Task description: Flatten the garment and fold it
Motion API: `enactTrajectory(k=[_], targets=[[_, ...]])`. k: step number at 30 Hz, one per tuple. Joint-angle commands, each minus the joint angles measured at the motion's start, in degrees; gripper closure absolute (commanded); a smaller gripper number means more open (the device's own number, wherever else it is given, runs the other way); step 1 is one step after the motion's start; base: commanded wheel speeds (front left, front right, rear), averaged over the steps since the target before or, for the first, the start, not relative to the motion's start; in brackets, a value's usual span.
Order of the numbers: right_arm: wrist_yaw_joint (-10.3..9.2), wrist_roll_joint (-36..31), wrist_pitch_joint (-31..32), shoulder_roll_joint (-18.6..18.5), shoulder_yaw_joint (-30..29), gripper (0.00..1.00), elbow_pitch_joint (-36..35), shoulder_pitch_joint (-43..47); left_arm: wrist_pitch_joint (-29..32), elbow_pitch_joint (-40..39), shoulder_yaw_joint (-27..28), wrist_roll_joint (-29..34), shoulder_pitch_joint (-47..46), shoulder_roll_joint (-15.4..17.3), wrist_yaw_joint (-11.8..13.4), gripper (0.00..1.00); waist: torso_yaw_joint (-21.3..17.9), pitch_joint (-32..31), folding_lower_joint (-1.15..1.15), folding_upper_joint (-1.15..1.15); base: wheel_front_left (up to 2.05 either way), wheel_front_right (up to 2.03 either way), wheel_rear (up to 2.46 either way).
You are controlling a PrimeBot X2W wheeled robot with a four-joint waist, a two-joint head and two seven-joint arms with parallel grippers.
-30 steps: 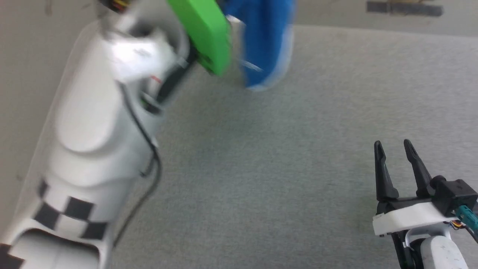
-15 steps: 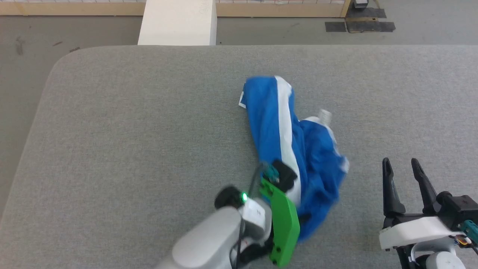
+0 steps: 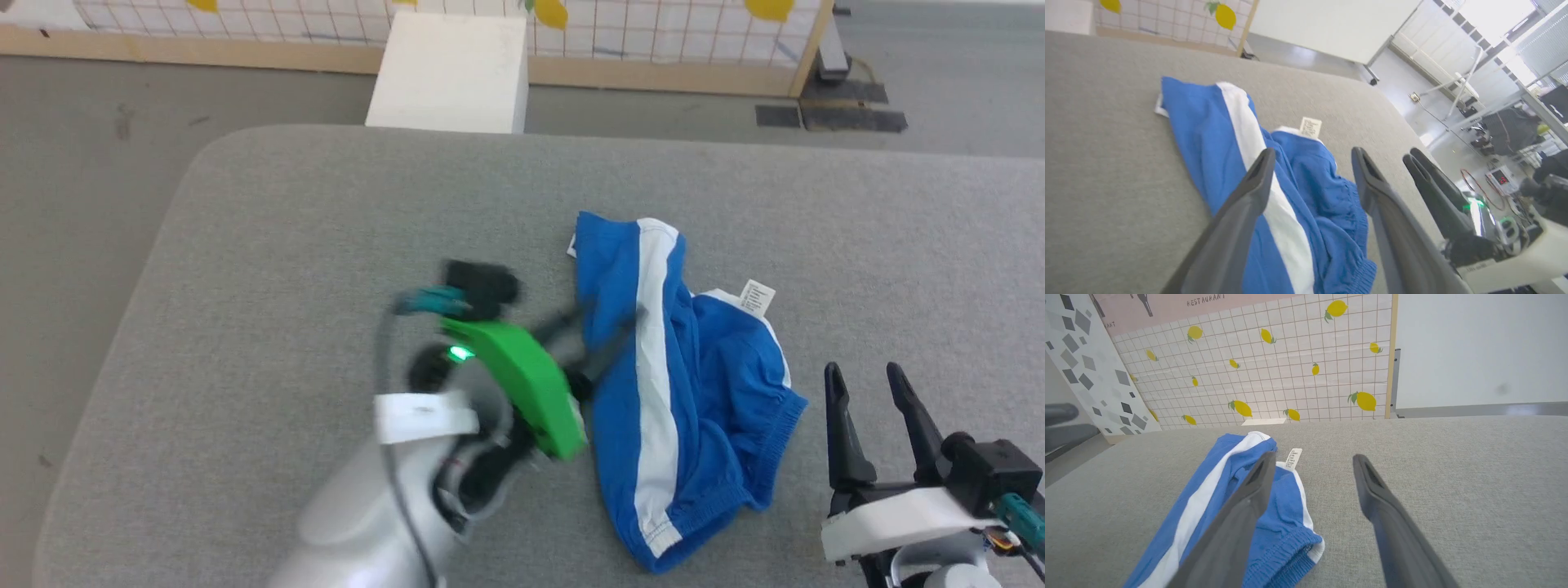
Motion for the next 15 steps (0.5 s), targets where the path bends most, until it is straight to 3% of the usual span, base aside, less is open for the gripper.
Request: enactTrajectory(k=[1, 4, 9, 13, 15], targets=[[-0.09, 0.0, -0.3, 0.0, -0.1, 0.00, 0.2, 1.0, -3.4, -0.9, 2.3, 0.6, -0.2, 1.5, 0.8, 0.00, 1.4, -1.9, 0.00, 0.00, 0.00, 0.00, 0.00], [-0.09, 0.1, -0.3, 0.0, -0.2, 0.00, 0.2, 1.5, -10.5, -2.0, 5.9, 3.9, 1.2, 4.8, 2.9, 0.00, 1.8, -2.7, 0.00, 0.00, 0.00, 0.00, 0.00], [-0.09, 0.5, -0.3, 0.0, 0.0, 0.00, -0.2, 2.2, -22.5, -2.8, 10.5, 11.5, 6.6, 10.0, 9.1, 0.00, 2.0, -3.2, 0.00, 0.00, 0.00, 0.00, 0.00], [-0.09, 0.7, -0.3, 0.0, 0.0, 0.00, -0.1, 2.6, -24.9, -4.6, 13.8, 17.6, 12.7, 11.7, 13.3, 0.00, 1.8, -3.1, 0.00, 0.00, 0.00, 0.00, 0.00], [-0.09, 1.0, -0.2, 0.0, 0.0, 0.00, 0.6, 2.8, -25.0, -7.9, 16.8, 20.6, 16.0, 10.9, 14.6, 0.00, 1.8, -2.9, 0.00, 0.00, 0.00, 0.00, 0.00]])
